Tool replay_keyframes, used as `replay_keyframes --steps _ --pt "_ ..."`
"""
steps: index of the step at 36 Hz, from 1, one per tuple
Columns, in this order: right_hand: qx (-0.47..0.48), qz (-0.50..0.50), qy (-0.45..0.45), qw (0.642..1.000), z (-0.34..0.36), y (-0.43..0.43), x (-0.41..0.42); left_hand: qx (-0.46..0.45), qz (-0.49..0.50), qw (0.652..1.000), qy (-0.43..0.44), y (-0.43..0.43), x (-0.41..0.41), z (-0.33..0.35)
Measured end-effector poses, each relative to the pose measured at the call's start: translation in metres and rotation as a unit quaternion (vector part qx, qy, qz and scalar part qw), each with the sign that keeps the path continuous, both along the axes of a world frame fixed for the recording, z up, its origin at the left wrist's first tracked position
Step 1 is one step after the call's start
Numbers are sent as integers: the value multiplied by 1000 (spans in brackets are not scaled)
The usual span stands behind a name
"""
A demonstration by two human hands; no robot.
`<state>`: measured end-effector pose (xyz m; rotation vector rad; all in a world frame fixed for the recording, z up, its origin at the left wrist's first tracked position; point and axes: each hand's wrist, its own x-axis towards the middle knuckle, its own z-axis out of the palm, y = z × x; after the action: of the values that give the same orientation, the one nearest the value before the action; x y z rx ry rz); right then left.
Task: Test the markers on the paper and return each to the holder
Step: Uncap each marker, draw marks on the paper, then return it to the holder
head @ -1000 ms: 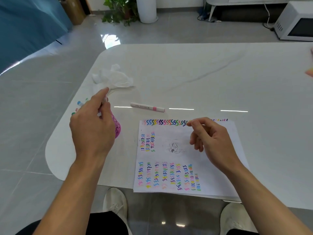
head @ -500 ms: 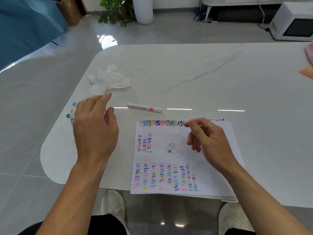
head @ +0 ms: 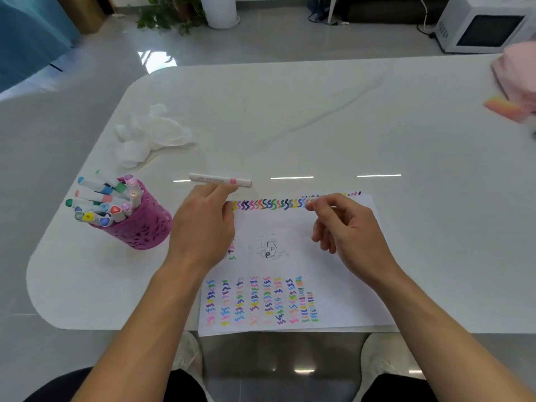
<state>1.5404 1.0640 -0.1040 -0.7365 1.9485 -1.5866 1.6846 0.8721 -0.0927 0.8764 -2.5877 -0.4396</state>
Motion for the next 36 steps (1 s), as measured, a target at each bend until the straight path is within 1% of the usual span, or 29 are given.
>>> replay_keyframes --steps 10,13,17,20,23,28,33,36 --pt "20 1 -5 1000 -7 12 -13 39 -1 998 -49 0 -28 -25" --pt "25 4 -6 1000 -9 14 -13 33 -6 998 -59 0 -32 -28" --pt "34 15 -6 999 -11 15 -12 9 2 999 -44 1 -34 -26" --pt "45 26 8 999 -13 16 -10 -15 22 999 -46 3 -33 -25" --pt "51 33 15 998 -13 16 -9 -15 43 997 -55 2 -30 -23" --pt "55 40 12 998 -13 15 -8 -1 73 996 -42 0 -27 -21" --pt "66 47 17 997 -13 14 -7 -13 84 996 -11 0 -28 -19" --pt "67 45 16 997 -14 14 -7 -22 84 996 25 1 -28 -17"
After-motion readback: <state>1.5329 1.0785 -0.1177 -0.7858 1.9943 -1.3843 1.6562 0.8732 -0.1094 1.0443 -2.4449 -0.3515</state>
